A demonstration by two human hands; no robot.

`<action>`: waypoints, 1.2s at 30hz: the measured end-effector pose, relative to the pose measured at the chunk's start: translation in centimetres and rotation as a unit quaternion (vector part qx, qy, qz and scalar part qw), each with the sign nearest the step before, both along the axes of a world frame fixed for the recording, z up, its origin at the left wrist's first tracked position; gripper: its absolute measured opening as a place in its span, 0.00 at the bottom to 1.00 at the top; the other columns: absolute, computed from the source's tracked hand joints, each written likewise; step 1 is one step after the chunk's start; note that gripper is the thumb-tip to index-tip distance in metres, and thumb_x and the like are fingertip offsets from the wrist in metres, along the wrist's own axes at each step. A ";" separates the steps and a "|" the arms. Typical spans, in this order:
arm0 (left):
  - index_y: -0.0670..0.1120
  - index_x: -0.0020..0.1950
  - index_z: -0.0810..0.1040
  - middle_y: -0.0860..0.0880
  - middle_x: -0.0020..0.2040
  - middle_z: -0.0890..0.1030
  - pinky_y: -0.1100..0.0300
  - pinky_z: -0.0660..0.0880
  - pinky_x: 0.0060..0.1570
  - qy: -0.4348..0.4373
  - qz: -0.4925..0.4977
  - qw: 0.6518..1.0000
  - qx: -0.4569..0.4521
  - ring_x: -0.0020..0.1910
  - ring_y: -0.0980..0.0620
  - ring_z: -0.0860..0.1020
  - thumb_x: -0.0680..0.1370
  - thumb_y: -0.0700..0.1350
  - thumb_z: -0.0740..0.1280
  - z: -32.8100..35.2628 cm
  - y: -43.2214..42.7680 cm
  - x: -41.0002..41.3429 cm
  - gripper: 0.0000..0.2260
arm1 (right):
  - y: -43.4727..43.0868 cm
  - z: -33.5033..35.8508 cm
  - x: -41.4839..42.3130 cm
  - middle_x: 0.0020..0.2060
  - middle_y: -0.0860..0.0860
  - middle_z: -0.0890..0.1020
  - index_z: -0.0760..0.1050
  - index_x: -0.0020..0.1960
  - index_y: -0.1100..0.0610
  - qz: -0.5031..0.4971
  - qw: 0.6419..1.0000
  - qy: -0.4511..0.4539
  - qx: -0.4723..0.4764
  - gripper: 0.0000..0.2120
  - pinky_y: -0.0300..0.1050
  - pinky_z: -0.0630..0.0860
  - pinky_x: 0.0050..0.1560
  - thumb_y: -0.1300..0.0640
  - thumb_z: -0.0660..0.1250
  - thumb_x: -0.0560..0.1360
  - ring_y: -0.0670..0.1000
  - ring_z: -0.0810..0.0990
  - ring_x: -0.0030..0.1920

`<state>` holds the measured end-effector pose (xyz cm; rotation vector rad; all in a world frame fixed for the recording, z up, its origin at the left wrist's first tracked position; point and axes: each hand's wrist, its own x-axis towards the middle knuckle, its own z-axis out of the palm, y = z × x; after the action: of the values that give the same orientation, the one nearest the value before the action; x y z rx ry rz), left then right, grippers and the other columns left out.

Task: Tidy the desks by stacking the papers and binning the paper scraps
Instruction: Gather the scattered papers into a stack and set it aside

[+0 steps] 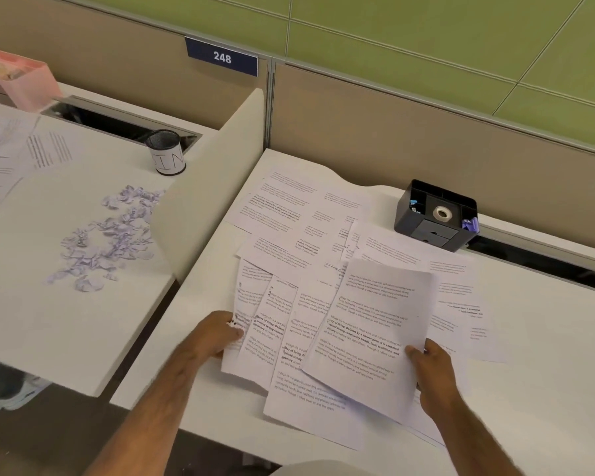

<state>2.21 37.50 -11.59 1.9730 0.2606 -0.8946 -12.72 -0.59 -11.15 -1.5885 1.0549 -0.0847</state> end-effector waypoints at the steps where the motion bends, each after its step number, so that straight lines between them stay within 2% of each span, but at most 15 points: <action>1: 0.44 0.52 0.82 0.45 0.50 0.86 0.53 0.82 0.43 0.012 0.012 1.000 -0.023 0.47 0.46 0.85 0.81 0.40 0.69 0.0 -0.4 -0.7 0.03 | 0.1 -0.3 0.0 0.55 0.53 0.85 0.78 0.63 0.55 0.001 1.000 0.001 0.001 0.14 0.67 0.79 0.59 0.63 0.64 0.78 0.61 0.83 0.54; 4: 0.45 0.55 0.83 0.48 0.48 0.87 0.53 0.83 0.45 0.019 0.053 0.996 -0.071 0.47 0.47 0.86 0.81 0.52 0.69 0.0 -1.1 -2.4 0.11 | 0.2 -0.6 -0.1 0.56 0.52 0.85 0.78 0.63 0.54 0.004 1.000 0.003 0.007 0.14 0.66 0.78 0.60 0.61 0.65 0.78 0.60 0.83 0.55; 6: 0.46 0.55 0.83 0.49 0.49 0.87 0.54 0.83 0.45 0.021 0.078 0.993 -0.080 0.47 0.47 0.86 0.79 0.55 0.71 0.1 -1.4 -3.6 0.13 | 0.0 -0.8 -0.2 0.55 0.52 0.85 0.78 0.63 0.54 0.005 1.000 0.002 0.010 0.15 0.66 0.79 0.59 0.61 0.65 0.78 0.60 0.83 0.55; 10: 0.47 0.54 0.82 0.48 0.50 0.86 0.52 0.84 0.42 0.034 0.106 0.993 -0.048 0.47 0.46 0.85 0.78 0.48 0.74 0.1 -2.0 -6.9 0.08 | -0.2 -0.6 -0.8 0.55 0.52 0.85 0.78 0.63 0.54 0.016 1.000 0.005 0.012 0.14 0.66 0.79 0.59 0.61 0.64 0.79 0.60 0.83 0.55; 14: 0.44 0.57 0.78 0.46 0.53 0.84 0.53 0.84 0.37 0.013 0.132 0.991 0.012 0.35 0.46 0.87 0.81 0.38 0.69 0.5 -3.1 -9.0 0.06 | -1.1 -0.5 -0.9 0.57 0.54 0.83 0.77 0.65 0.55 0.042 0.999 0.004 0.004 0.14 0.66 0.79 0.60 0.62 0.64 0.80 0.61 0.82 0.56; 17: 0.45 0.56 0.79 0.47 0.56 0.83 0.58 0.82 0.33 -0.060 0.145 0.986 0.053 0.35 0.46 0.86 0.82 0.39 0.65 1.6 -3.2 -9.7 0.05 | -2.3 0.0 -0.9 0.54 0.56 0.83 0.78 0.60 0.57 0.064 0.998 -0.003 -0.004 0.12 0.66 0.79 0.59 0.65 0.62 0.79 0.62 0.82 0.53; 21: 0.44 0.55 0.78 0.47 0.52 0.83 0.59 0.80 0.32 -0.119 0.160 0.974 0.107 0.36 0.46 0.85 0.83 0.39 0.62 4.9 -2.9 -10.5 0.06 | -4.2 0.8 -1.1 0.50 0.59 0.83 0.78 0.49 0.57 0.054 0.998 -0.010 -0.004 0.09 0.64 0.80 0.56 0.67 0.62 0.77 0.62 0.82 0.50; 27: 0.40 0.61 0.78 0.43 0.48 0.83 0.55 0.81 0.35 -0.179 0.207 0.944 0.186 0.36 0.46 0.84 0.83 0.40 0.62 9.6 -1.4 -11.4 0.09 | -6.0 1.1 -1.9 0.49 0.58 0.83 0.78 0.46 0.56 0.049 0.998 -0.024 0.036 0.11 0.62 0.80 0.56 0.69 0.62 0.76 0.62 0.82 0.50; 30: 0.37 0.65 0.77 0.40 0.47 0.84 0.56 0.80 0.36 -0.193 0.246 0.930 0.193 0.37 0.44 0.84 0.83 0.41 0.63 12.3 -0.7 -12.2 0.12 | -6.7 1.2 -2.4 0.52 0.58 0.83 0.78 0.51 0.56 0.051 0.997 -0.030 0.054 0.11 0.65 0.79 0.58 0.67 0.62 0.77 0.62 0.81 0.52; 33: 0.36 0.67 0.76 0.38 0.48 0.84 0.54 0.80 0.39 -0.183 0.312 0.919 0.155 0.38 0.43 0.84 0.83 0.40 0.64 15.0 0.6 -13.2 0.14 | -7.0 1.5 -3.1 0.52 0.57 0.83 0.78 0.51 0.55 0.046 0.995 -0.039 0.074 0.10 0.63 0.79 0.58 0.67 0.62 0.78 0.61 0.81 0.52; 36: 0.34 0.66 0.75 0.38 0.40 0.84 0.53 0.81 0.38 -0.173 0.389 0.901 0.088 0.33 0.45 0.83 0.83 0.39 0.65 17.3 1.8 -14.5 0.13 | -7.7 1.8 -3.6 0.52 0.57 0.84 0.79 0.52 0.56 0.053 0.993 -0.051 0.090 0.10 0.61 0.80 0.55 0.67 0.62 0.77 0.61 0.82 0.52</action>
<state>-12.28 39.35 5.70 1.8945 0.8677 0.0001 -16.35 -8.32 -9.37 -1.4574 0.8728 0.0007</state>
